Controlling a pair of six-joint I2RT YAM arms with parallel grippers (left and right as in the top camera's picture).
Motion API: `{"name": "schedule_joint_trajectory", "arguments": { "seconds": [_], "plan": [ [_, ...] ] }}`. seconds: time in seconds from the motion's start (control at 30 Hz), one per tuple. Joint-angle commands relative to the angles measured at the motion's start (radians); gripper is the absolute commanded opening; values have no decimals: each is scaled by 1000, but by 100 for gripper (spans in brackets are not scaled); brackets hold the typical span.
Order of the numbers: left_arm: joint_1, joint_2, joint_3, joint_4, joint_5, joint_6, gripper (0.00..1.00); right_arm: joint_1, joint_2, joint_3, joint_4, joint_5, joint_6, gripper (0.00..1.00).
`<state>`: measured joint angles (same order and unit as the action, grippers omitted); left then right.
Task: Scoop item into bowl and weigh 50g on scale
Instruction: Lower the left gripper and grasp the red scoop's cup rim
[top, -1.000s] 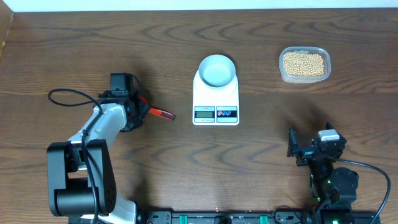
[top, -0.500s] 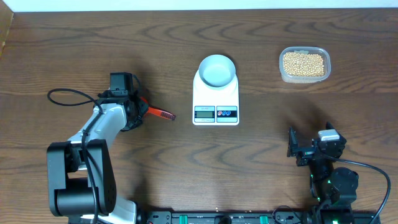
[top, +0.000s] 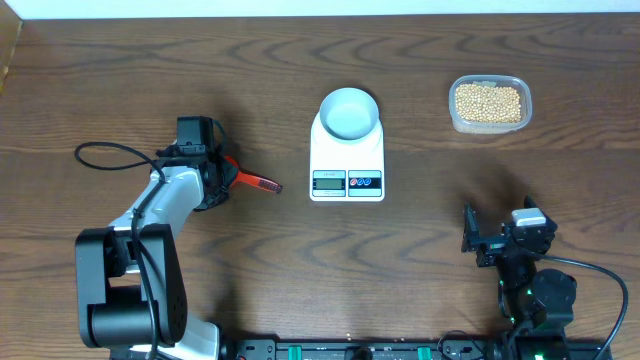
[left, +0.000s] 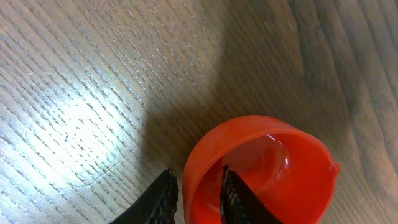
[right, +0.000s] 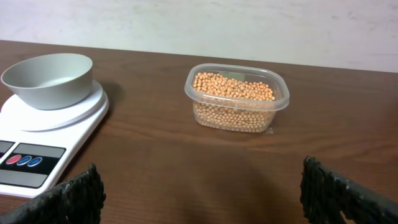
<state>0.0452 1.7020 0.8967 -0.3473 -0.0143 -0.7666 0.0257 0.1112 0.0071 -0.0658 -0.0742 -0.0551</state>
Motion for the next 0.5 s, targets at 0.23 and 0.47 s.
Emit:
{"name": "schedule_joint_trajectory", "arguments": {
  "seconds": [0.23, 0.47],
  "plan": [
    [4, 10, 2, -2, -25, -6, 21, 5, 0, -2, -3, -3, 6, 99],
    [4, 10, 2, 13, -25, -6, 11, 5, 0, -2, -3, -3, 6, 99]
  ]
}}
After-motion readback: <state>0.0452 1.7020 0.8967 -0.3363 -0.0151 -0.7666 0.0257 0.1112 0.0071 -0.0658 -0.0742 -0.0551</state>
